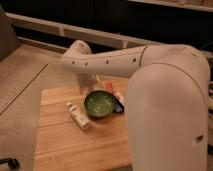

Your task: Place the bottle in the ceramic bowl

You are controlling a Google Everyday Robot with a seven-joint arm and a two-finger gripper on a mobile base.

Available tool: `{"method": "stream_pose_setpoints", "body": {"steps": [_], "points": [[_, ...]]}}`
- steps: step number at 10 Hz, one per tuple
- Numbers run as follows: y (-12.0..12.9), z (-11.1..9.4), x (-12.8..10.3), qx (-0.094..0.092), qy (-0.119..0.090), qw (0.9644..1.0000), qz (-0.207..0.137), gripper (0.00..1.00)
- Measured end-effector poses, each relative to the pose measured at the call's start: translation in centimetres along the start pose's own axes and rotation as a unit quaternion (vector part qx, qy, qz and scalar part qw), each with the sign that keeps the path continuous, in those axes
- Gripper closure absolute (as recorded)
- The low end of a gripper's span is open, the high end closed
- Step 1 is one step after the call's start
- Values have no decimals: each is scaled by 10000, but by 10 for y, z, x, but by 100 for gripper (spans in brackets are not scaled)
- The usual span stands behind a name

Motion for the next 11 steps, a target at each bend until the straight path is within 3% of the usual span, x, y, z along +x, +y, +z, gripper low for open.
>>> {"method": "stream_pose_setpoints", "body": {"steps": [3,5,7,11], "points": [[42,28,9,-435,484,9976,-253,35],[60,52,17,-664,875,9929,-458,35],[79,69,21,-779,1165,9869,-796,35],[107,79,2,-888,1278,9771,-1449,35]]}}
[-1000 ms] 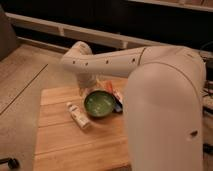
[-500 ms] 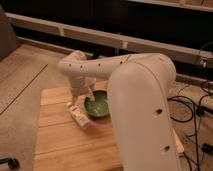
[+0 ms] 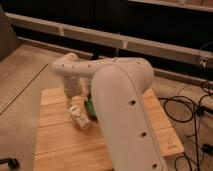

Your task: Place the bottle in the ceramic bowl

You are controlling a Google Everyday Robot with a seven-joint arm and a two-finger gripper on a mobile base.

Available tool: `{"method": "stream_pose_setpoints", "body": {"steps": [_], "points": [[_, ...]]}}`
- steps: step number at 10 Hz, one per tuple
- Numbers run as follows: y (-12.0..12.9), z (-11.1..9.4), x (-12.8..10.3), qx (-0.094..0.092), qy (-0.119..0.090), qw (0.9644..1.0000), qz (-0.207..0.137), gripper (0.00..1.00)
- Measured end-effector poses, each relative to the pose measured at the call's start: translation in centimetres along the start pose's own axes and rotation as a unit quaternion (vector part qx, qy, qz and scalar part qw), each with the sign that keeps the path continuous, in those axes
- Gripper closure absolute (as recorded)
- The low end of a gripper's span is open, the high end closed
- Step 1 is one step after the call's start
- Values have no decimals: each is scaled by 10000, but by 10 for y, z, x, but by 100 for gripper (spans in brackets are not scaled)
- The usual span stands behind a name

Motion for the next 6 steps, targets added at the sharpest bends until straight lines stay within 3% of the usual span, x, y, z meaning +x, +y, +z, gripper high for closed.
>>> {"method": "stream_pose_setpoints", "body": {"steps": [3,6], "points": [[13,7,-8,-69,134,9994,-317,35],[11,7,-8,-64,143,9994,-312,35]]}}
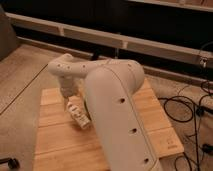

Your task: Place the bottle in the ceramic bowl

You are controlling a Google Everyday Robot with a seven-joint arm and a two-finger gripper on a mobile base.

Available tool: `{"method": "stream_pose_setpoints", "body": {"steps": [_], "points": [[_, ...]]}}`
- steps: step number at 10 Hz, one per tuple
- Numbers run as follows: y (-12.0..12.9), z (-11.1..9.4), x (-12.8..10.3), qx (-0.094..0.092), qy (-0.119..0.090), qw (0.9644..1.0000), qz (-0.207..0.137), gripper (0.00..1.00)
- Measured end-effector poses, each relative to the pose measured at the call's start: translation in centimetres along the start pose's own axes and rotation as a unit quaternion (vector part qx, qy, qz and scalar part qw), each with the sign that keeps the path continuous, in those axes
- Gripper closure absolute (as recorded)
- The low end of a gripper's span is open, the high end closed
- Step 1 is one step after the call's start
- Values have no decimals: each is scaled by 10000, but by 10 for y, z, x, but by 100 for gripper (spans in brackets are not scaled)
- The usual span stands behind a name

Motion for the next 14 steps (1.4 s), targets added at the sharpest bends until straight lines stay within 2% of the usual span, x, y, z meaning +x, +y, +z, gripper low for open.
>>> {"method": "stream_pose_setpoints", "body": {"steps": [2,5,9,11,14], "points": [[2,1,-1,1,13,10000,-26,35],[24,24,-3,-30,282,9990,-343,35],[18,29,-2,190,528,9978,-364,35],[12,35,-1,238,609,9975,-280,35],[18,59,-3,102,772,9966,-283,35]]}}
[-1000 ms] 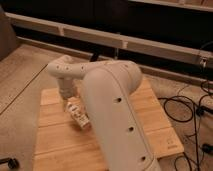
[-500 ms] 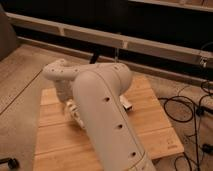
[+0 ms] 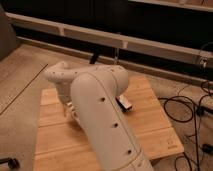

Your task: Place the bottle in the ceramic bowl

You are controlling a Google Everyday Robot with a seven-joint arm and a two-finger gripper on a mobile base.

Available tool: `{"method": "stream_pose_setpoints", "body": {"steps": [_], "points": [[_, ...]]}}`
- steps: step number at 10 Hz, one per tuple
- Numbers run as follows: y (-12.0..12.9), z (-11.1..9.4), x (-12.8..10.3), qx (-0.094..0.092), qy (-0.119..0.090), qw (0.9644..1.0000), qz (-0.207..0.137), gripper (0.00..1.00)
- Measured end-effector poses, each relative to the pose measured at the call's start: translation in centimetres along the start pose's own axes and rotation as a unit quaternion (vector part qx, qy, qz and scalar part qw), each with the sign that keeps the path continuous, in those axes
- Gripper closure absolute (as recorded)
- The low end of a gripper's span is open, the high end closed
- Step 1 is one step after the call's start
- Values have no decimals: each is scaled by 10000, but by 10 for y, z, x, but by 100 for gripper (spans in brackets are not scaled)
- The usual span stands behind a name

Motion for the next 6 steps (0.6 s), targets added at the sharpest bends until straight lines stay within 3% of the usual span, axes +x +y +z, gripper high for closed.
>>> {"method": "stream_pose_setpoints", "body": {"steps": [3,4,6], "points": [[2,14,-5,-49,112,9999,-57,37],[2,14,-6,-34,118,9999,-75,42],[3,13,-7,-18,125,9998,-161,62]]}}
